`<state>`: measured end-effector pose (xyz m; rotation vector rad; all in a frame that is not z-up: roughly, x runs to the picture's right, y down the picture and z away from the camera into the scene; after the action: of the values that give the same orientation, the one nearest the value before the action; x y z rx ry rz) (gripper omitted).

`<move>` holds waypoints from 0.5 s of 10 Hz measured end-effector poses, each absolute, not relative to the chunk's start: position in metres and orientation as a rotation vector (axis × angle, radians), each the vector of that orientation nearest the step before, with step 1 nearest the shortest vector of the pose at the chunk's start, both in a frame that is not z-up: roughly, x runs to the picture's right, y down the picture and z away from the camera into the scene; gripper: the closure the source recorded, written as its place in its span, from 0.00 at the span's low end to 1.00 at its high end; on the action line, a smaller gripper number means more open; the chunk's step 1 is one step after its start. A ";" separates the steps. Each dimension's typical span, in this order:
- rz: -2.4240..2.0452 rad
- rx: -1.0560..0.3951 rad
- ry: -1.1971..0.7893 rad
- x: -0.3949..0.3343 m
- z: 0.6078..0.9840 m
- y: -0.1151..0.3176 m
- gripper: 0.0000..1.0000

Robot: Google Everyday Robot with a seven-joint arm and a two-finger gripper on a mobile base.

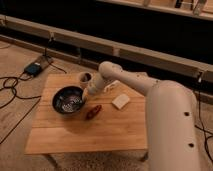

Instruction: Pick up the ceramic bowl

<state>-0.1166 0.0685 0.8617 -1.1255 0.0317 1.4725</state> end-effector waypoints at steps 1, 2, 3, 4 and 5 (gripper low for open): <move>1.475 -1.138 0.052 -0.115 0.855 0.067 1.00; 1.472 -1.144 0.061 -0.115 0.851 0.066 1.00; 1.470 -1.148 0.063 -0.114 0.847 0.064 1.00; 1.468 -1.148 0.058 -0.115 0.844 0.061 1.00; 1.466 -1.146 0.044 -0.115 0.839 0.056 1.00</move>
<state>-0.1154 0.0557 0.8392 -1.1456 0.0438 1.4662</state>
